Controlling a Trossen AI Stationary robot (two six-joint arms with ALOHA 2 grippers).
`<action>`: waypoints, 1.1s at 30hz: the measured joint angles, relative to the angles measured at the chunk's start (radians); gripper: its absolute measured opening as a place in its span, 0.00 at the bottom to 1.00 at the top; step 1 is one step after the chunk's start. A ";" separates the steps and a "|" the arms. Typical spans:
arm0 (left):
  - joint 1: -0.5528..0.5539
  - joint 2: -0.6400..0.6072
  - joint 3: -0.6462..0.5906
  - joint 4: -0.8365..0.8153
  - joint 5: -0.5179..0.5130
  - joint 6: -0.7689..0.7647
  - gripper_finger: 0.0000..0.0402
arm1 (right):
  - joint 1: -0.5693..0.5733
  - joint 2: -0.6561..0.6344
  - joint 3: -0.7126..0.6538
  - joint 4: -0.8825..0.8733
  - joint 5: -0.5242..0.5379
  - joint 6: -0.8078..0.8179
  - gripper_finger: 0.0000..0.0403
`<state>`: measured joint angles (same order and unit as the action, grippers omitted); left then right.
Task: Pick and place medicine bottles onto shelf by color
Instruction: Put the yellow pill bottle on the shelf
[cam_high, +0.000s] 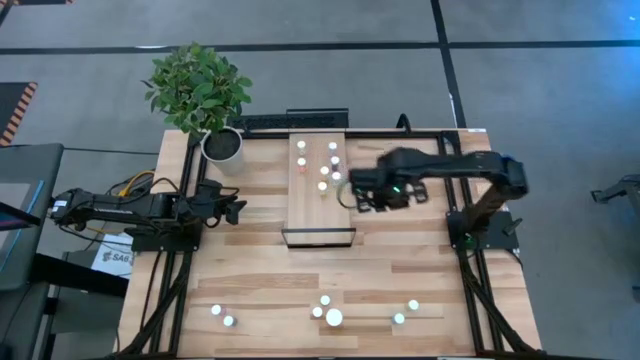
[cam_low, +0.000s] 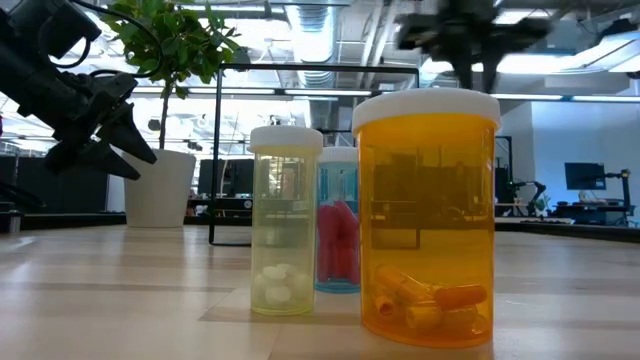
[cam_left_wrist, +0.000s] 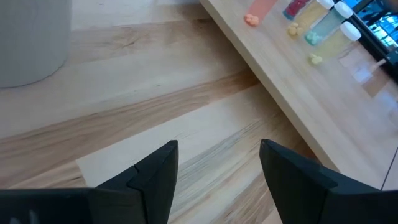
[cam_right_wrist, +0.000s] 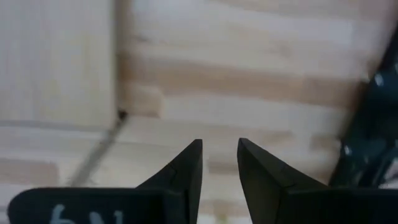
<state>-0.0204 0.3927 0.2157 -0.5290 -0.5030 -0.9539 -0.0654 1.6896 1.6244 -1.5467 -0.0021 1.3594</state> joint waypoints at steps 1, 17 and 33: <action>0.000 0.000 0.000 0.000 0.000 0.000 0.53 | 0.025 -0.034 -0.042 0.008 -0.001 0.033 0.30; 0.000 0.000 0.000 -0.003 0.000 0.000 0.53 | 0.667 -0.331 -0.515 0.305 -0.064 0.990 0.30; 0.000 0.000 0.000 -0.004 0.000 0.000 0.53 | 0.797 -0.196 -0.521 0.523 -0.065 1.354 0.38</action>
<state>-0.0204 0.3926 0.2158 -0.5331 -0.5034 -0.9539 0.7314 1.4933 1.1037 -1.0235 -0.0673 2.7139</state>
